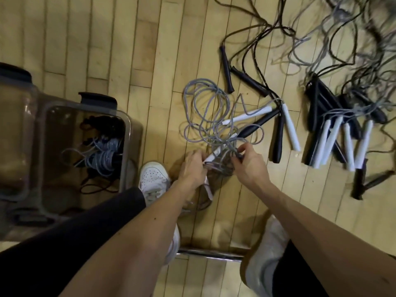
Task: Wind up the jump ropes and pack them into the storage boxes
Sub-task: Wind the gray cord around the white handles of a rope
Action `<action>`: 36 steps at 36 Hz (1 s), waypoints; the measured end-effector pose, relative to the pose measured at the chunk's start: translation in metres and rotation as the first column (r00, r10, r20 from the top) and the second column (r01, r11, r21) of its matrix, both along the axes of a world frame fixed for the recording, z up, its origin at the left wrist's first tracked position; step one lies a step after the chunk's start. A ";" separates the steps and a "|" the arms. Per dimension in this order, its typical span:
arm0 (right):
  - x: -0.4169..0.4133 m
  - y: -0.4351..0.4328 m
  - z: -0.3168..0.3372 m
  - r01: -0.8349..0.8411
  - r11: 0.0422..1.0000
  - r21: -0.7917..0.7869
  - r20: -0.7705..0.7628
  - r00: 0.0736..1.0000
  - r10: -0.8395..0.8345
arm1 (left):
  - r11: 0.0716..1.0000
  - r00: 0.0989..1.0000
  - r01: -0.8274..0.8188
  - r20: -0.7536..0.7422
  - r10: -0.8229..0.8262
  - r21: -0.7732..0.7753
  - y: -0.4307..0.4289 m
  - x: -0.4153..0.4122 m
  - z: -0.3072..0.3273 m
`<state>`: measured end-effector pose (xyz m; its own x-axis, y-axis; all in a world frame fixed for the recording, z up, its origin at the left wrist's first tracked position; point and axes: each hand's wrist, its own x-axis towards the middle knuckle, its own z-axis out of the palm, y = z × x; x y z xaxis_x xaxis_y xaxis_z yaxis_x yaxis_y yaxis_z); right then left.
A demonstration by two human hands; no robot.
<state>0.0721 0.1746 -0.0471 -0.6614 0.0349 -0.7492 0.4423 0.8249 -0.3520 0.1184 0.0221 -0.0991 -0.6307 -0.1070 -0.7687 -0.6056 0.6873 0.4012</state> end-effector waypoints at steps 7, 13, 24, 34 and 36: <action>-0.011 0.019 0.005 0.112 0.994 0.001 0.005 0.994 -0.112 | 0.989 0.997 0.064 -0.059 -0.057 0.129 -0.004 0.002 0.020; -0.020 0.047 0.010 0.053 0.995 0.079 -0.068 0.997 -0.048 | 0.987 1.000 0.025 0.006 -0.026 0.162 -0.003 -0.005 0.020; -0.023 0.048 0.019 -0.228 0.973 0.046 -0.116 0.966 0.232 | 0.926 0.948 0.308 -0.014 -0.319 -0.218 0.049 -0.009 0.016; -0.027 0.045 0.050 -0.202 0.974 0.102 -0.038 0.978 0.207 | 0.892 0.809 0.405 0.376 -0.452 0.200 -0.021 -0.045 0.106; -0.028 0.042 0.071 -0.236 0.966 0.106 -0.044 0.969 0.241 | 0.880 0.792 0.428 0.385 -0.474 0.205 -0.035 -0.052 0.140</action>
